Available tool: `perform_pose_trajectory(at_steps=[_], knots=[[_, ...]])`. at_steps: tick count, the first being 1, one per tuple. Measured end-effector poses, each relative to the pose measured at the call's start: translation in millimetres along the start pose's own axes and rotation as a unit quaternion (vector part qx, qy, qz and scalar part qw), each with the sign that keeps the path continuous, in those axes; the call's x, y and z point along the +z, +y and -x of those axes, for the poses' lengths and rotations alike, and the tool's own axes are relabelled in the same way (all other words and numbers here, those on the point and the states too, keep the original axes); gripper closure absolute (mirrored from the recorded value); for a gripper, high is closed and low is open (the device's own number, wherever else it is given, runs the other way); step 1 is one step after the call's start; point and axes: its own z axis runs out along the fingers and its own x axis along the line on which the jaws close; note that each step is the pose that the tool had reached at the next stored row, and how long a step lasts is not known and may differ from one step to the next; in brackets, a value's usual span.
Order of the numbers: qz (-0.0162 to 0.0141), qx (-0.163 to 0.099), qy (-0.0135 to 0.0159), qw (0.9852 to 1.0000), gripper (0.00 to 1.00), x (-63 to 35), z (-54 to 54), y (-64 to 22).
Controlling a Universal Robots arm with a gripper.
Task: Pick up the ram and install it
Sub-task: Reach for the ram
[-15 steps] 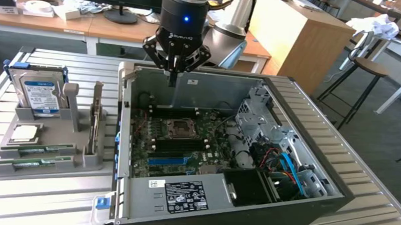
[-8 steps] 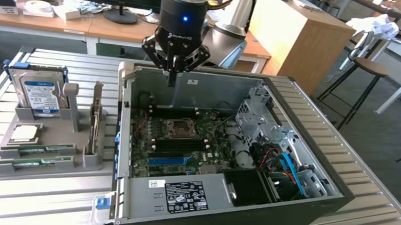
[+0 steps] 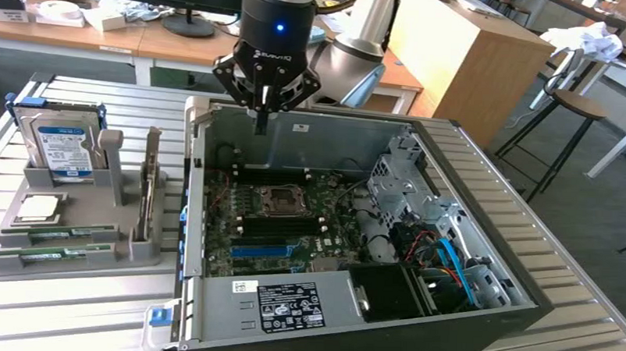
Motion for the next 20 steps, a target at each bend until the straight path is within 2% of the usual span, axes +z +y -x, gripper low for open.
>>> perform_pose_trajectory(at_steps=[20], knots=[[0.0000, 0.000, 0.0000, 1.0000, 0.90, -0.9, -38.1, -2.8]])
